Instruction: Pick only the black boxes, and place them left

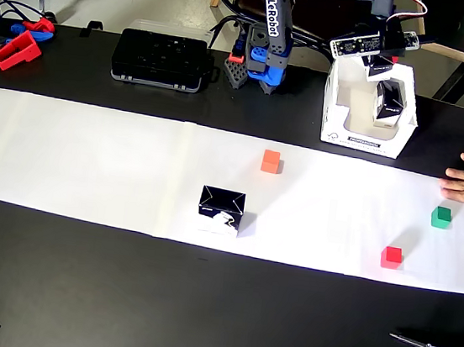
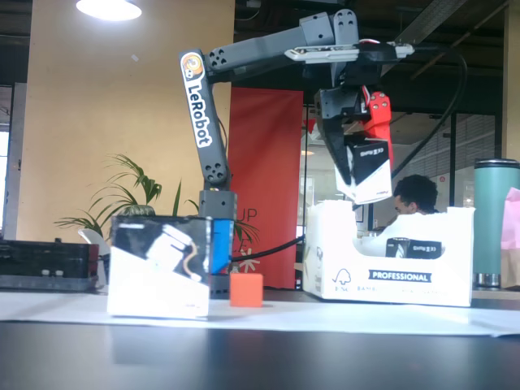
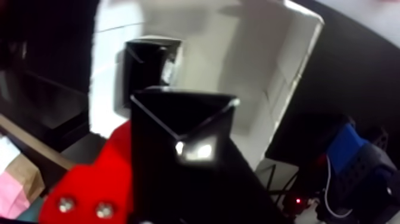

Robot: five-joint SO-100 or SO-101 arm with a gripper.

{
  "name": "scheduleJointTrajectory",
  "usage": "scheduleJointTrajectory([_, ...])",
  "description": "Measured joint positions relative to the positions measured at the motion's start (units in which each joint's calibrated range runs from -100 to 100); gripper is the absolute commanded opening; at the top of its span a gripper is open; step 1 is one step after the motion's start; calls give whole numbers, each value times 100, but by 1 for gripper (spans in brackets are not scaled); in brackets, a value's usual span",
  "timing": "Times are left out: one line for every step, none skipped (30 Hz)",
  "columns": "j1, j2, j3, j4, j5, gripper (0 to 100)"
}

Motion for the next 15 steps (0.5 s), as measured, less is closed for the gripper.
scheduleJointTrajectory([0, 0, 26, 8, -24, 10])
scheduleJointTrajectory([0, 33, 44, 17, -44, 10])
scheduleJointTrajectory([0, 90, 53, 17, -59, 10])
scheduleJointTrajectory([0, 131, 53, 17, -63, 10])
scheduleJointTrajectory([18, 197, 53, 17, -73, 11])
scheduleJointTrajectory([37, 263, 53, 17, -73, 12])
scheduleJointTrajectory([83, 369, 53, 17, -73, 14])
scheduleJointTrajectory([148, 476, 53, 17, -78, 18])
scheduleJointTrajectory([212, 574, 53, 8, -98, 21])
scheduleJointTrajectory([277, 681, 53, 8, -112, 24])
scheduleJointTrajectory([323, 779, 53, 8, -122, 27])
scheduleJointTrajectory([341, 870, 53, 8, -132, 29])
scheduleJointTrajectory([351, 943, 53, 8, -132, 31])
scheduleJointTrajectory([351, 1001, 53, 8, -132, 33])
scheduleJointTrajectory([351, 1034, 53, 8, -132, 35])
